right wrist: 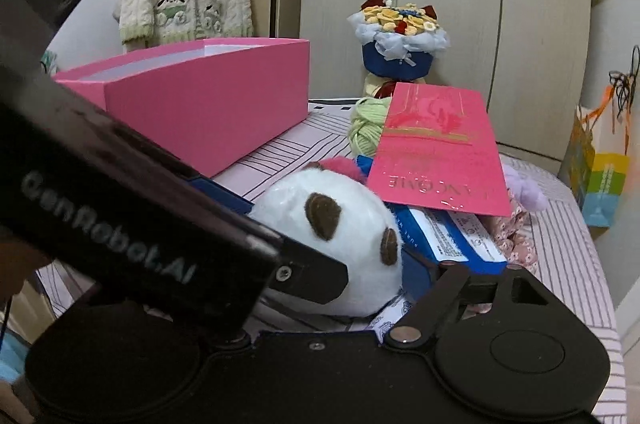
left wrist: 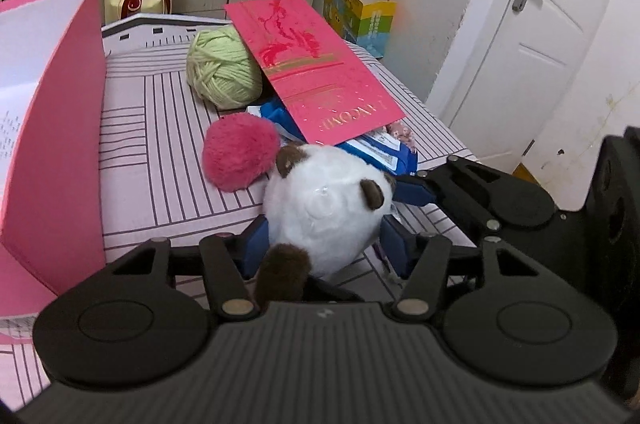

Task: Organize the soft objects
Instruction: 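Lift the plush toy with the left gripper and carry it over the pink box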

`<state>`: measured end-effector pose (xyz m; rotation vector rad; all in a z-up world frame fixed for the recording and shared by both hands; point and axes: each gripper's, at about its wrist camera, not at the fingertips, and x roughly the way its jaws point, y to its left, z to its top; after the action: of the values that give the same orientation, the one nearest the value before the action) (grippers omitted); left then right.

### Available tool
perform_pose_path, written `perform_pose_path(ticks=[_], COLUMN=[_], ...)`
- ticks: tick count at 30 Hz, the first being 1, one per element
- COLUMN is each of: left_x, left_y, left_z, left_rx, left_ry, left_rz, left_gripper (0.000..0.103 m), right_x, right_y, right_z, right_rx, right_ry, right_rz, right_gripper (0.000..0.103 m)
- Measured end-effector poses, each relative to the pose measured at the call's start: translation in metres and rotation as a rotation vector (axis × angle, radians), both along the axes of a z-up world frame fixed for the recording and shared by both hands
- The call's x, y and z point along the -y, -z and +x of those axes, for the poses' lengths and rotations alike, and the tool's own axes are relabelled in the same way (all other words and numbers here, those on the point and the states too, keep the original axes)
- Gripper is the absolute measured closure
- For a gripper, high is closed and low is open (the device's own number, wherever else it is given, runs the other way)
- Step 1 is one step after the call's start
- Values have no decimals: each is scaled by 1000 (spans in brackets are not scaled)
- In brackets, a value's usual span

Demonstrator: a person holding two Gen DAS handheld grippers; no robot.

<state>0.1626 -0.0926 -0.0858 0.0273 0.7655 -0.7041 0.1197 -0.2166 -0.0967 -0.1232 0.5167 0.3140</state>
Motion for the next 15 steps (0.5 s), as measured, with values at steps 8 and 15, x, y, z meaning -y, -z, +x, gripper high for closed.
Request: perform_pose_path(ticks=[8, 15], left_x=[-4, -7], left_y=[-6, -17], left_z=[-7, -23], left_rx=[-16, -15], left_ry=[1, -5], left_rz=[21, 74], left_gripper=[45, 45], right_x=[-6, -15], right_y=[1, -9], right_z=[-11, -23], right_rx=[18, 5], right_ry=[13, 10], right_rz=[15, 31], right_gripper=[23, 23])
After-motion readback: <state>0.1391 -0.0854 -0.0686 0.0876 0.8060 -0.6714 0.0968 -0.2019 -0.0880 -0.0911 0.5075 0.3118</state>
